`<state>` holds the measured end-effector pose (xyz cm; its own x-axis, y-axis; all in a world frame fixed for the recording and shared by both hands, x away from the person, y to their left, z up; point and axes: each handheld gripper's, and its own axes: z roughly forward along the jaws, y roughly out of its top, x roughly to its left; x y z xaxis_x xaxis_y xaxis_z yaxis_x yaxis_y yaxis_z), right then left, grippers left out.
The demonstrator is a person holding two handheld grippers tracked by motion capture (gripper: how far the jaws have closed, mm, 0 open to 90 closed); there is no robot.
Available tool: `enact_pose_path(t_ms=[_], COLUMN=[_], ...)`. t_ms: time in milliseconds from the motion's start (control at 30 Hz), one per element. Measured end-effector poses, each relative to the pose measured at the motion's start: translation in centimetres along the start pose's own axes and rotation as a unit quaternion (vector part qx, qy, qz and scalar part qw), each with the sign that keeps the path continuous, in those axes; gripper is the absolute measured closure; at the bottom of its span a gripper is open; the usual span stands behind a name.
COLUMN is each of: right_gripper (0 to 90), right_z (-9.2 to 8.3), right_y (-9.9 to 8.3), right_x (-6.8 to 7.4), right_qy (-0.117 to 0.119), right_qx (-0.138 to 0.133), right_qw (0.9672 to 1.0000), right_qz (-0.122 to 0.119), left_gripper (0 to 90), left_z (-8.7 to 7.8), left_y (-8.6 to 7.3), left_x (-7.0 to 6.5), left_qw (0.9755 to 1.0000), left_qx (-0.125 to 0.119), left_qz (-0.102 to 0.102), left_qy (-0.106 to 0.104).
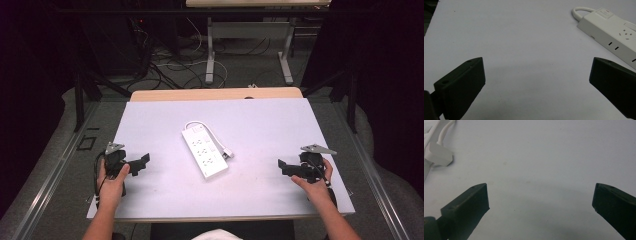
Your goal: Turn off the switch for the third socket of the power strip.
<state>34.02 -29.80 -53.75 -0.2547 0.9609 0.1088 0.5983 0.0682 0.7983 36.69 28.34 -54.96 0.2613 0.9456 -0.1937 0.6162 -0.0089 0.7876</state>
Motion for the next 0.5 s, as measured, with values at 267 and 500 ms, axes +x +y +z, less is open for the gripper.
enact_pose_path(t_ms=[267, 500], right_gripper=[0.1, 0.1], right_z=[0.12, 0.24], right_y=[-0.04, -0.08], right_x=[-0.06, -0.09], right_qy=[0.001, -0.001], right_qx=[0.003, 0.005], right_qw=[1.0, 1.0], right_qz=[0.003, 0.004], left_gripper=[0.4, 0.4], left_z=[0.12, 0.2], left_y=[-0.14, -0.18], left_x=[0.3, 0.29], left_qw=[1.0, 1.0], left_qx=[0.002, 0.007], left_qz=[-0.007, -0.004], left_qy=[0.001, 0.0])
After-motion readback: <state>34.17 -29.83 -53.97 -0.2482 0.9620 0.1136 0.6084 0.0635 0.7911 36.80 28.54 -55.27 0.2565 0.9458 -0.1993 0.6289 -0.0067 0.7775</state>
